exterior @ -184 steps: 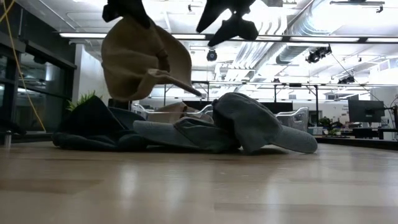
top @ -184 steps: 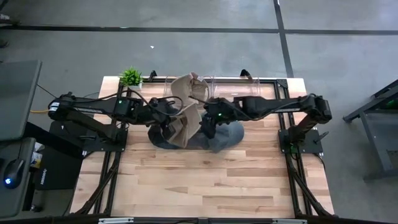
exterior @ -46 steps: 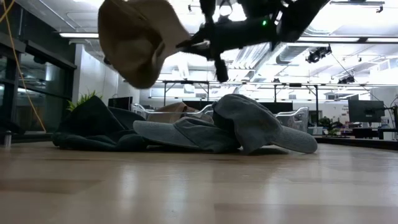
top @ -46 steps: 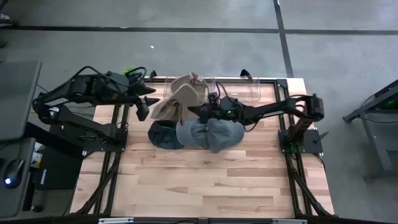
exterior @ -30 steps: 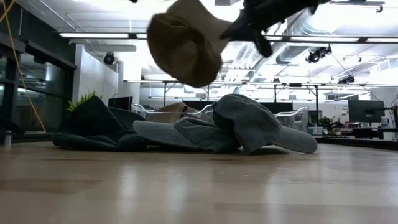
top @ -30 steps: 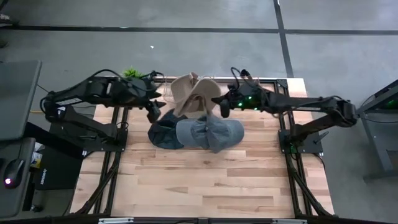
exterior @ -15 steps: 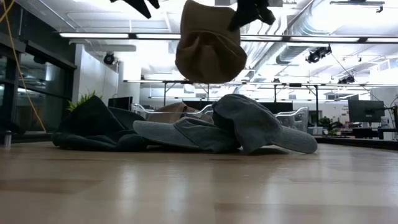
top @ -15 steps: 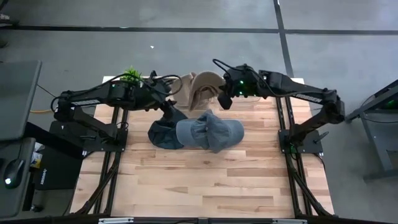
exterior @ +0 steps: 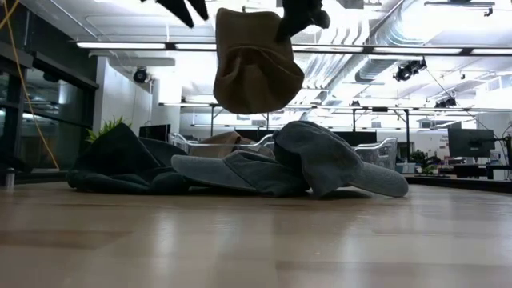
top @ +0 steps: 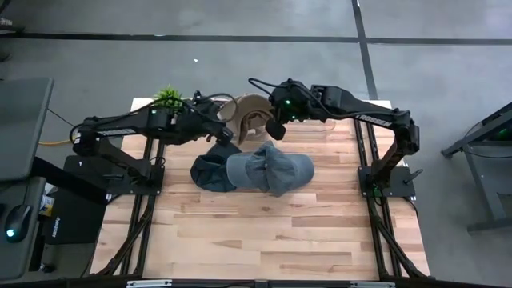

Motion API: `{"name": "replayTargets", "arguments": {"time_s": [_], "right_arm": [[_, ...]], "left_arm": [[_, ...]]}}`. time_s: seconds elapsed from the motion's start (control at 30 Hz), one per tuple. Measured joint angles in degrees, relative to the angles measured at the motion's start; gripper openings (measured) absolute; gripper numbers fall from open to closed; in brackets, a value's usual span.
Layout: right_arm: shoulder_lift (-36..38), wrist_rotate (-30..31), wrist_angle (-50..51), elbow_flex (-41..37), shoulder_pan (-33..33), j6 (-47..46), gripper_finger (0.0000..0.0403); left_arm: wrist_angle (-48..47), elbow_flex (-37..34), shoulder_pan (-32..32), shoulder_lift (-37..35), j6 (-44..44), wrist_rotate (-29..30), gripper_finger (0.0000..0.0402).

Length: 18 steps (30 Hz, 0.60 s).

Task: Pick & Place hat
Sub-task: Put the brown cap into the left transparent bin

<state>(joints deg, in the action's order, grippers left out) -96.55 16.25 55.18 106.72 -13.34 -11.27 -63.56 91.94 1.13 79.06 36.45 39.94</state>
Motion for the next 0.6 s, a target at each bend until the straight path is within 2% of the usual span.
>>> {"name": "replayTargets", "arguments": {"time_s": [0.27,0.6], "right_arm": [[0.22,0.58,1.24,0.09,0.00,2.78,0.0006],[0.59,2.76,2.52,0.09,-0.22,5.70,0.0006]], "left_arm": [[1.53,-0.37,0.00,2.27,-4.91,-4.78,0.0176],[6.11,-0.18,0.00,-0.96,-10.43,-8.59,0.0176]]}}
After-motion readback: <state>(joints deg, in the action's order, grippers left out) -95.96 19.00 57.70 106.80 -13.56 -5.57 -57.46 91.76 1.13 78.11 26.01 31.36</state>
